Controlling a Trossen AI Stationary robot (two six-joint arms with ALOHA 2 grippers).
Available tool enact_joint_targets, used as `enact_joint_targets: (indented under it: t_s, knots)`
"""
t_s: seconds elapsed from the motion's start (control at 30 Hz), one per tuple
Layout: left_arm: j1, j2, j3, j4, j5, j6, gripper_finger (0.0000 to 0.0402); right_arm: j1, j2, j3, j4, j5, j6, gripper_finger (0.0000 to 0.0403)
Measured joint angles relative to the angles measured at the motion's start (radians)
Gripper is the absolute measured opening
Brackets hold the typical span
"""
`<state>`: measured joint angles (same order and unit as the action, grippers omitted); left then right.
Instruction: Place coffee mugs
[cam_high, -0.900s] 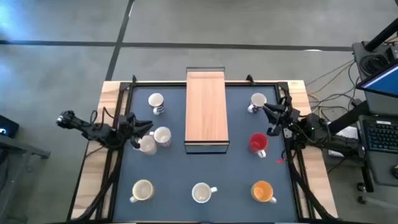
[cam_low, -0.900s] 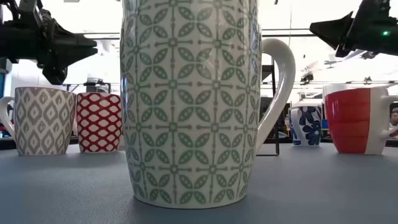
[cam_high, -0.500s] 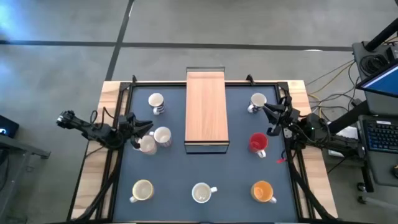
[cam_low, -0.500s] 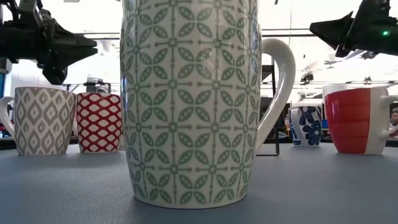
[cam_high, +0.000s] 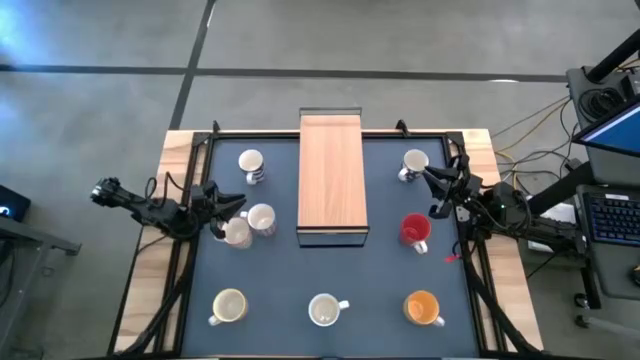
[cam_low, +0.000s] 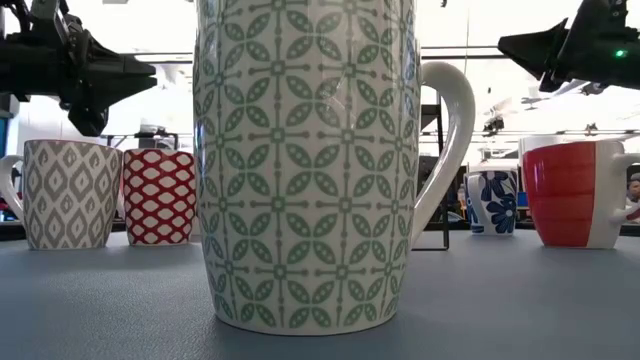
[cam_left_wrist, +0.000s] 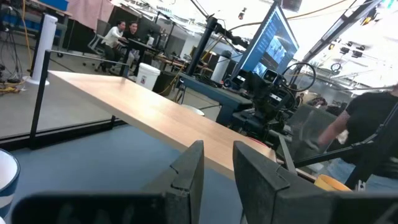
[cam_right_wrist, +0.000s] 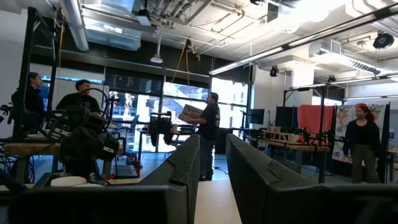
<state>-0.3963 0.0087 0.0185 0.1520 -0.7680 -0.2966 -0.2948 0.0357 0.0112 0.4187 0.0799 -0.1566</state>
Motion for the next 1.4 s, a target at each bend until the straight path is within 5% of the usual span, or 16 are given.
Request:
enact_joint_targets:
  t_s: [1.07,1.4]
  knots:
    - [0.0,0.0,0.0,0.0,0.0,0.0,0.0068,0.0,0.0,0.0,0.0,0.0,-0.001,0.0068]
    - [0.0,0.0,0.0,0.0,0.0,0.0,0.0068,0.0,0.0,0.0,0.003,0.002,-0.174,0.0068]
